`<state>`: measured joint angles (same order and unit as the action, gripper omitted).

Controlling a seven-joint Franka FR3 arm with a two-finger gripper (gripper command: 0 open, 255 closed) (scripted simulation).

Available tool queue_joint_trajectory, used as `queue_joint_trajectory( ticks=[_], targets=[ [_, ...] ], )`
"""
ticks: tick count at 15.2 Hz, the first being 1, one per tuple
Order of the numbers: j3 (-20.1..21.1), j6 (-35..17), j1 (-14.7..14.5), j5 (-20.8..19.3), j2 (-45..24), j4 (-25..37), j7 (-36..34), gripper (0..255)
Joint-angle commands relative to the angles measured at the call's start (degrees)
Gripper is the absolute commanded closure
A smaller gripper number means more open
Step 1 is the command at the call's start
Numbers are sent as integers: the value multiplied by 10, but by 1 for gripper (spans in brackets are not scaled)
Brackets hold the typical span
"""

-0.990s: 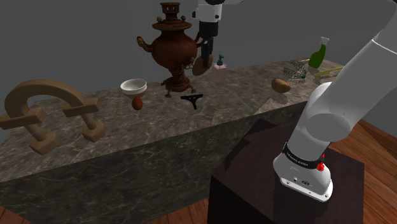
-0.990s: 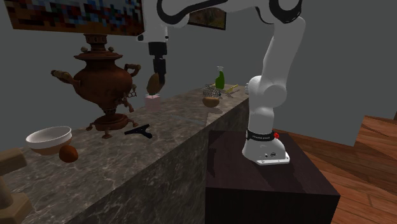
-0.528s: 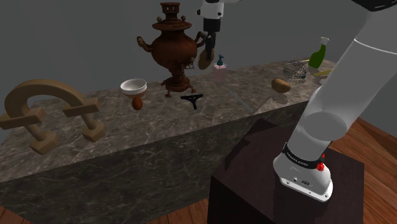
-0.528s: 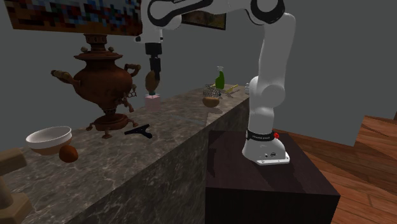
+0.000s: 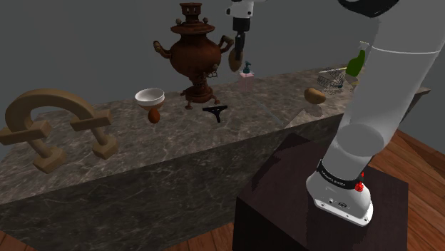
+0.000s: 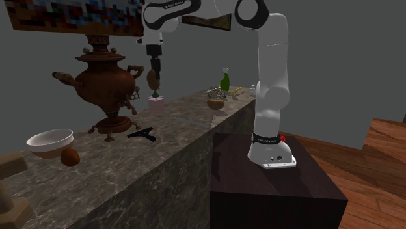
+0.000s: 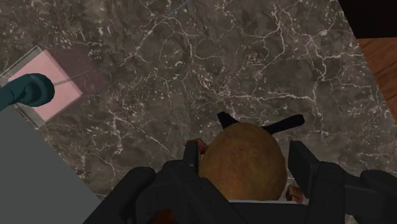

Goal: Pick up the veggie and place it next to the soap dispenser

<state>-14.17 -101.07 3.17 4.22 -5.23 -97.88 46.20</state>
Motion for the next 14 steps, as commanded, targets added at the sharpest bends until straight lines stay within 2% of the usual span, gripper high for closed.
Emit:
queue_joint_trajectory(
  ticks=[1, 6, 10, 14],
  targets=[
    [-11, 14, 15, 10, -39, 50, 26, 255],
    [-27, 59, 60, 39, -143, 192, 80, 255],
    [-31, 114, 107, 66, -244, 342, 112, 255],
    [-30, 78, 102, 64, -236, 299, 115, 255]
  ],
)
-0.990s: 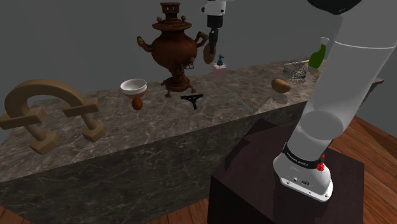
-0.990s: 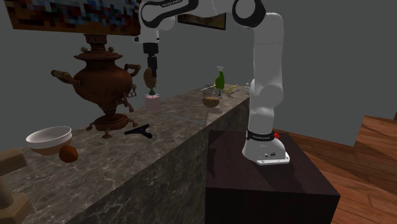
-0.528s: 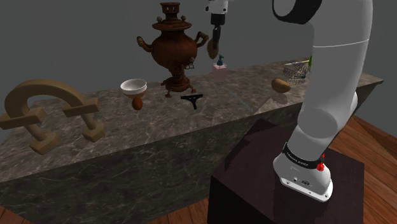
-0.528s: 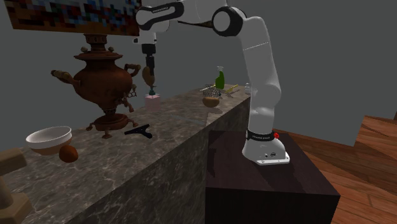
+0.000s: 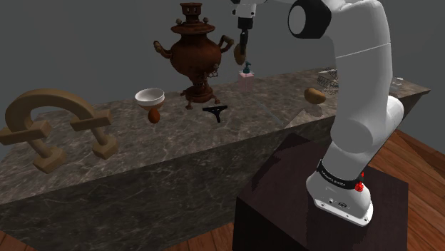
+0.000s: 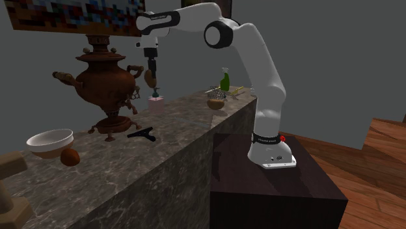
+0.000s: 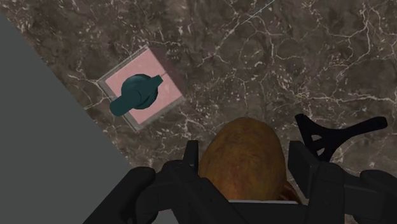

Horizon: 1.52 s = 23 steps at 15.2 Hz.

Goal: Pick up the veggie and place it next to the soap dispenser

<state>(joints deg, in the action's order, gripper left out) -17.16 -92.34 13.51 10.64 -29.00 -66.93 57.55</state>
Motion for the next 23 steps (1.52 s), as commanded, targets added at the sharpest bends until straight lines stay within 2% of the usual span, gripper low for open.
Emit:
queue_joint_trajectory(
  ticks=[1, 11, 23],
  targets=[
    [0, -18, -2, 0, 3, -21, 2, 255],
    [1, -96, -10, 1, 6, -102, 8, 255],
    [5, -179, -13, 8, -11, -169, 17, 255]
  ],
)
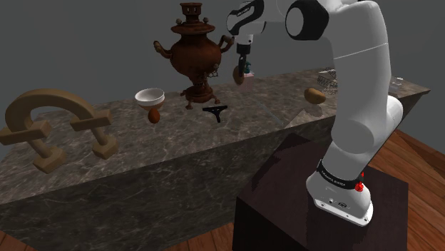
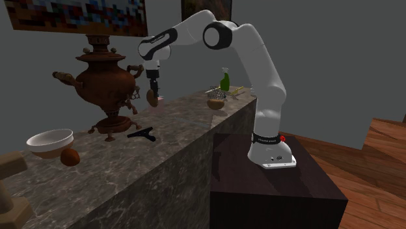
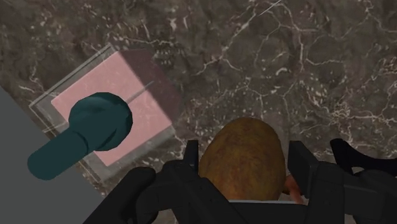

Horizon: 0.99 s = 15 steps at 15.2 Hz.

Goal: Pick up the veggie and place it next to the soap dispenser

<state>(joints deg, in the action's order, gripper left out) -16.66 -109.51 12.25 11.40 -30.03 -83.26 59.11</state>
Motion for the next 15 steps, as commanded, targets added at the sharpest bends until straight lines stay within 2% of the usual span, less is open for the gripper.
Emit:
queue_joint_trajectory(
  ticks=[1, 15],
  targets=[
    [1, -13, 0, 2, -3, -10, 2, 255],
    [9, -98, 2, 17, -45, -55, 14, 255]
  ],
)
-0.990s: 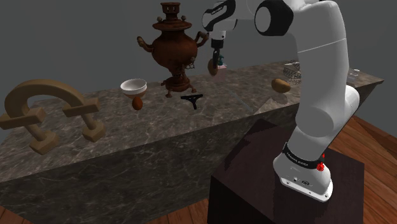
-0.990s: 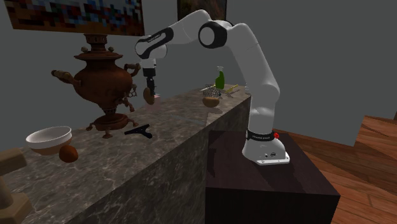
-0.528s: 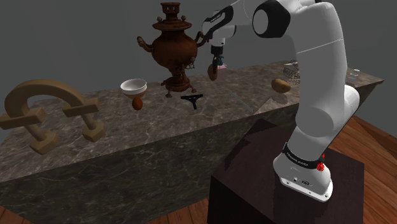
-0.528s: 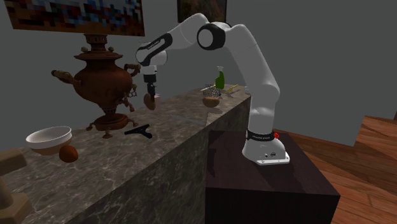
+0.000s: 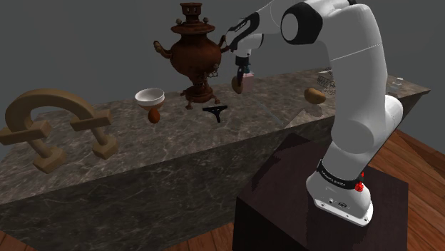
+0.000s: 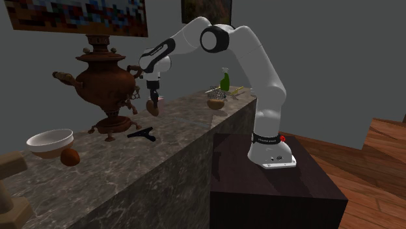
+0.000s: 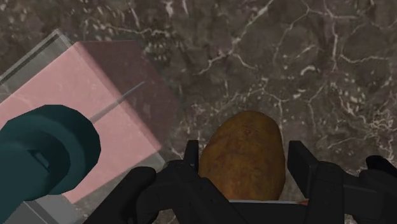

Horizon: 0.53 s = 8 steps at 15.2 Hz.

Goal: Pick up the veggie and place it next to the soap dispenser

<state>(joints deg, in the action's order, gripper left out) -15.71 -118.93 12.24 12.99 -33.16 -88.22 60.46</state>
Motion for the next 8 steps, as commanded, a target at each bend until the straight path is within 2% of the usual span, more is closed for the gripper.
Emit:
queue_joint_trajectory(
  ticks=[1, 8],
  targets=[
    [1, -10, 3, 2, -17, -7, 2, 255],
    [7, -33, 7, 6, -34, -14, 5, 255]
  ],
)
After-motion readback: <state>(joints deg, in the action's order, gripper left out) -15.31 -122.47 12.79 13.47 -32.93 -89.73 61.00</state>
